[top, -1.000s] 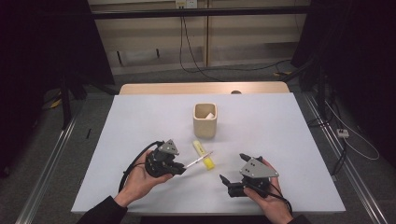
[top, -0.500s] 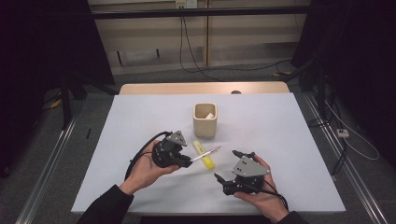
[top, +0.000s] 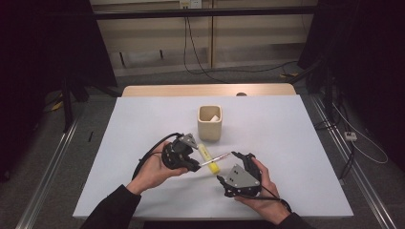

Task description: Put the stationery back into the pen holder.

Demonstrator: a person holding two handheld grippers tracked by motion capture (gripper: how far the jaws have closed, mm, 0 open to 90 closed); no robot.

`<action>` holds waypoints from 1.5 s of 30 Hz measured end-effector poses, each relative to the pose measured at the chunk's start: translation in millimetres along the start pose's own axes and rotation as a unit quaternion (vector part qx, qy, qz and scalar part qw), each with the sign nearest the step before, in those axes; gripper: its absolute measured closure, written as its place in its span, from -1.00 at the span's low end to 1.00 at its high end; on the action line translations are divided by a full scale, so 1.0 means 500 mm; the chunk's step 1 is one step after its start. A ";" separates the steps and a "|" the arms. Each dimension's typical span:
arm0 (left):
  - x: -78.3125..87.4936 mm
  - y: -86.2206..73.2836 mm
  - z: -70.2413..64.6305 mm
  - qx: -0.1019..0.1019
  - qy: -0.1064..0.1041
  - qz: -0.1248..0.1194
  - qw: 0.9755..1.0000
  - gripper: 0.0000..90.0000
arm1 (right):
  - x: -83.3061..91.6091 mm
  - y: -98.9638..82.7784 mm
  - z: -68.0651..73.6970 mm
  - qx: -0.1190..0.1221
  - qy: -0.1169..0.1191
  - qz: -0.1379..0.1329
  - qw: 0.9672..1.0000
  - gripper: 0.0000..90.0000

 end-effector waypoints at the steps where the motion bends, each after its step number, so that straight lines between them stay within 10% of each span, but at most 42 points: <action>1: -0.001 0.003 -0.001 0.000 -0.001 0.003 1.000 0.79 | -0.002 0.003 0.002 0.011 0.001 0.000 1.000 -0.69; 10: -0.011 0.025 -0.008 -0.006 -0.013 0.009 1.000 0.79 | -0.014 0.014 0.008 0.113 -0.007 0.002 0.994 -0.42; 18: -0.023 0.037 -0.012 -0.003 -0.019 0.013 1.000 0.79 | -0.025 0.007 0.029 0.224 -0.020 0.013 0.974 -0.14; 28: -0.037 0.041 -0.018 0.003 -0.027 0.021 0.999 0.79 | -0.028 0.000 0.041 0.291 -0.022 0.018 0.956 0.43; 38: -0.035 0.037 -0.017 0.023 -0.029 -0.017 0.999 0.72 | -0.024 -0.012 0.044 0.304 -0.003 0.017 0.953 0.79; 45: -0.017 0.026 0.007 0.035 0.025 -0.059 0.997 -0.05 | -0.022 -0.011 0.029 0.253 0.002 0.015 0.967 0.79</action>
Point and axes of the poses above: each handheld gripper's, and its own axes: x roughly backward along the jaws, y roughly out of its top, z roughly to its left, the point moved 2 cm from there along -x, roughly forward along the jaws, and after that the axes turned 9 degrees about -z, right-handed, at the moved point
